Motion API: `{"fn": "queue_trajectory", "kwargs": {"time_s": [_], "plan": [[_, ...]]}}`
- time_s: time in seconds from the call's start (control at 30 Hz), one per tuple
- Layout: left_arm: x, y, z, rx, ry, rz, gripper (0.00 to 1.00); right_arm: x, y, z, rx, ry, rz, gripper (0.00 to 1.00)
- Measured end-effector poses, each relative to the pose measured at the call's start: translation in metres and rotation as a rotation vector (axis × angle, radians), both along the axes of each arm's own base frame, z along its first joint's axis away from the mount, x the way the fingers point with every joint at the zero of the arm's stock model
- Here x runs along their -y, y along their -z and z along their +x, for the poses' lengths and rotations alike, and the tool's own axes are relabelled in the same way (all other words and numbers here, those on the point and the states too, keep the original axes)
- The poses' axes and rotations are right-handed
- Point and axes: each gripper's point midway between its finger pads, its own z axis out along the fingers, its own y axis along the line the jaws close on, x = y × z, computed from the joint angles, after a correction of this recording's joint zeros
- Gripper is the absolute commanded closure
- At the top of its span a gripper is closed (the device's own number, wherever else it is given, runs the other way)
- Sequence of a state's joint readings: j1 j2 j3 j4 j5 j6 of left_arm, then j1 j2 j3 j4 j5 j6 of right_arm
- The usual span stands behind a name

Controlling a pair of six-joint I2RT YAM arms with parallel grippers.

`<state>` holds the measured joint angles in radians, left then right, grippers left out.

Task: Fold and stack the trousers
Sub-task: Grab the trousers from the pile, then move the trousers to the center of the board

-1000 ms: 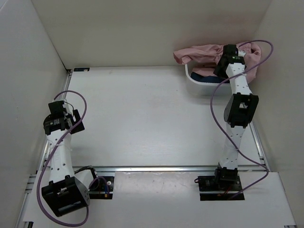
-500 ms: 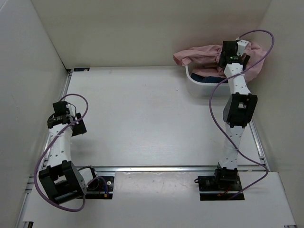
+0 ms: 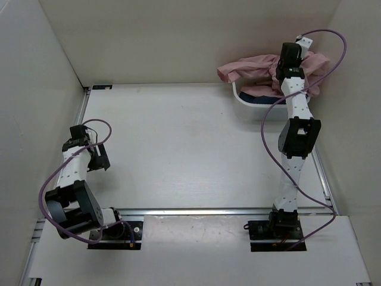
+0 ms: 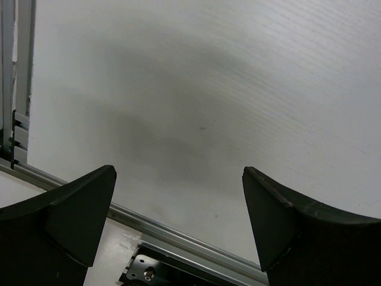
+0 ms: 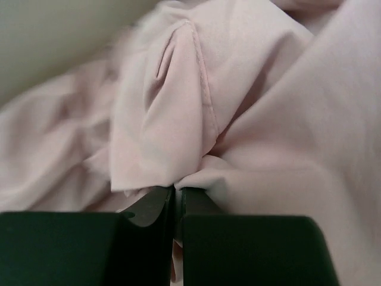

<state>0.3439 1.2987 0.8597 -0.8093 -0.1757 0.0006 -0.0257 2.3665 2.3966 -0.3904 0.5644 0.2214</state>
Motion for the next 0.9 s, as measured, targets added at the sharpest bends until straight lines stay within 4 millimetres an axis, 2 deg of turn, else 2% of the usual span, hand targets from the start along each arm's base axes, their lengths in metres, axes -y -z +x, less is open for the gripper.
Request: {"fn": "queue_trajectory", "kwargs": {"time_s": [0.1,0.17,0.23,0.3,0.33,0.37,0.43,0.47,0.5,0.53,0.6,0.67,0.73,0.77,0.83,0.9], "plan": [[-0.002,-0.007,0.007,0.024,0.000,0.008,0.00,-0.037,-0.031,0.003,0.076,-0.120,0.091,1.00],[-0.005,-0.015,0.014,0.049,0.000,0.017,0.00,-0.078,-0.074,-0.003,0.158,-0.226,0.147,1.00],[-0.007,-0.025,0.020,0.078,0.001,0.025,0.00,-0.141,-0.136,-0.018,0.270,-0.372,0.191,1.00],[-0.008,-0.039,0.026,0.119,0.002,0.038,0.00,-0.225,-0.215,-0.049,0.432,-0.561,0.240,1.00],[-0.010,-0.047,0.029,0.143,0.002,0.047,0.00,-0.272,-0.255,-0.076,0.519,-0.672,0.273,1.00],[-0.011,-0.056,0.032,0.170,0.002,0.056,0.00,-0.327,-0.295,-0.113,0.607,-0.806,0.318,1.00],[-0.012,-0.076,0.038,0.225,0.004,0.073,0.00,-0.408,-0.358,-0.200,0.744,-1.046,0.412,1.00],[-0.013,-0.091,0.041,0.262,0.004,0.086,0.00,-0.438,-0.383,-0.247,0.796,-1.159,0.460,1.00],[-0.014,-0.097,0.043,0.279,0.004,0.093,0.00,-0.454,-0.398,-0.283,0.825,-1.239,0.495,1.00],[-0.015,-0.105,0.045,0.302,0.004,0.101,0.00,-0.462,-0.417,-0.321,0.868,-1.297,0.528,1.00],[-0.017,-0.124,0.050,0.347,0.003,0.118,0.00,-0.453,-0.437,-0.360,0.912,-1.311,0.561,1.00],[-0.020,-0.142,0.054,0.382,-0.002,0.134,0.00,-0.437,-0.443,-0.370,0.917,-1.265,0.579,1.00],[-0.024,-0.159,0.056,0.416,-0.012,0.154,0.00,-0.423,-0.429,-0.363,0.870,-1.190,0.595,0.98],[-0.027,-0.167,0.058,0.432,-0.019,0.165,0.00,-0.420,-0.413,-0.357,0.819,-1.152,0.601,0.96],[-0.033,-0.185,0.058,0.466,-0.037,0.192,0.00,-0.417,-0.364,-0.341,0.682,-1.062,0.617,0.93],[-0.038,-0.198,0.055,0.493,-0.055,0.218,0.00,-0.418,-0.285,-0.322,0.480,-0.957,0.606,0.89]]}}
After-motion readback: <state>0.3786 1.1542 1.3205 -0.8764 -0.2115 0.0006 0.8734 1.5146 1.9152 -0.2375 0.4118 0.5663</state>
